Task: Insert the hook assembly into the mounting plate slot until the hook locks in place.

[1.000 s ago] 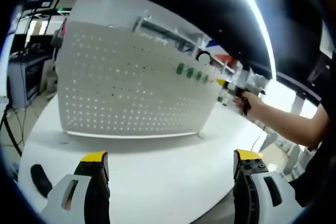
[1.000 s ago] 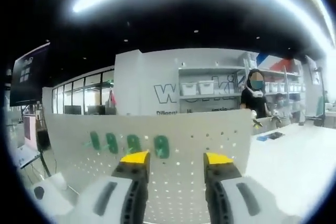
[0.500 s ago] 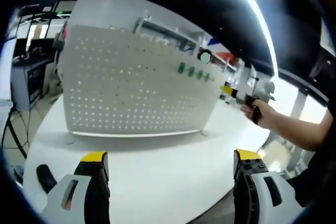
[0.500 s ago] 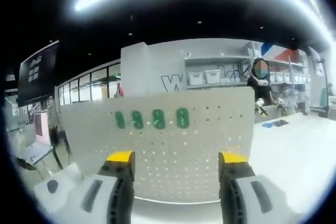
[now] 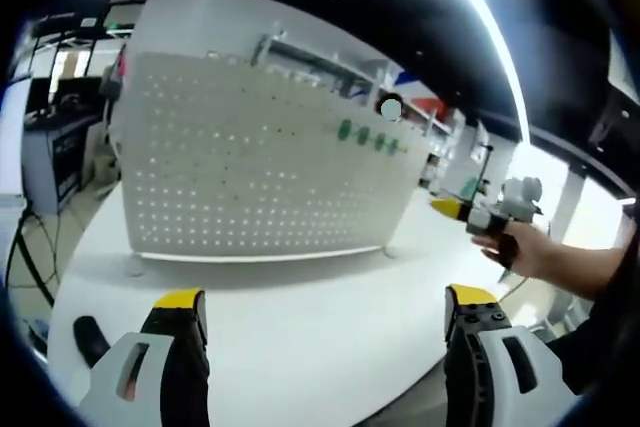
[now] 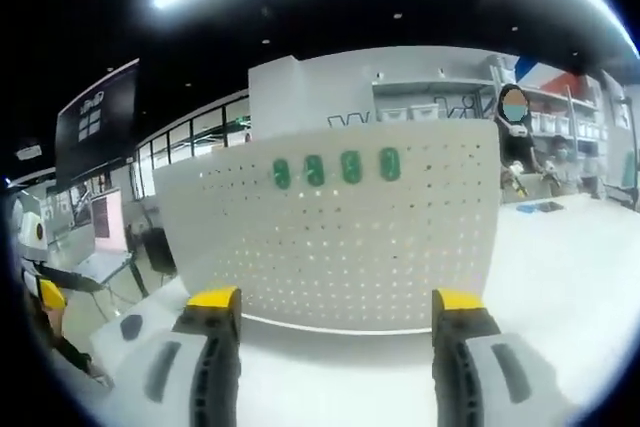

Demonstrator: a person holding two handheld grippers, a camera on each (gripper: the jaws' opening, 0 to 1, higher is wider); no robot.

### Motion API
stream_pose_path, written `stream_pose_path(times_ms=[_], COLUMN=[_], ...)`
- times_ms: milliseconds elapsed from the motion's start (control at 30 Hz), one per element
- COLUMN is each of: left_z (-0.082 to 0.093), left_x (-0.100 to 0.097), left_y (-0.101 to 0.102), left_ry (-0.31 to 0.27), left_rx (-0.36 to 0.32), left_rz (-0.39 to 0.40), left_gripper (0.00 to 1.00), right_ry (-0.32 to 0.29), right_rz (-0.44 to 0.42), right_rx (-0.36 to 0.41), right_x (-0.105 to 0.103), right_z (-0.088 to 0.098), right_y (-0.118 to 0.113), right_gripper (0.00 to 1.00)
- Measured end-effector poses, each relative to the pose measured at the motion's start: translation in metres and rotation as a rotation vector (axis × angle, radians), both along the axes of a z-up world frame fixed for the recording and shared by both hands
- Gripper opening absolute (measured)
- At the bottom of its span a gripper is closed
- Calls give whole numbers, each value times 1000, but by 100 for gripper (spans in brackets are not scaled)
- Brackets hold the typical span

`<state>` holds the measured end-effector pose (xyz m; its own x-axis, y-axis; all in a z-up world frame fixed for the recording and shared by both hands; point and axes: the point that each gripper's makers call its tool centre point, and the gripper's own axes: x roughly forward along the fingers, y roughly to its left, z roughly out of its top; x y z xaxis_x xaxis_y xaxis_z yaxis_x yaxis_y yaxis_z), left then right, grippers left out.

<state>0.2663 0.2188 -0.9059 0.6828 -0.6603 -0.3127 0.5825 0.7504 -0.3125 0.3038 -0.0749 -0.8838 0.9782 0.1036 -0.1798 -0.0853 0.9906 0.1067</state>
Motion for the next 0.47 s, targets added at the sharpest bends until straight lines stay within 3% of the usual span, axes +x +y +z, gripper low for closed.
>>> stream_pose_path(times_ms=[467], left_z=[0], left_x=[-5], left_y=[-2], left_ry=[0], left_rx=[7], left_rz=[-12], left_gripper=[100], right_ry=[100], right_rz=[49], right_rx=[37], right_x=[-40], right_z=[-38], right_y=[29], right_gripper=[91])
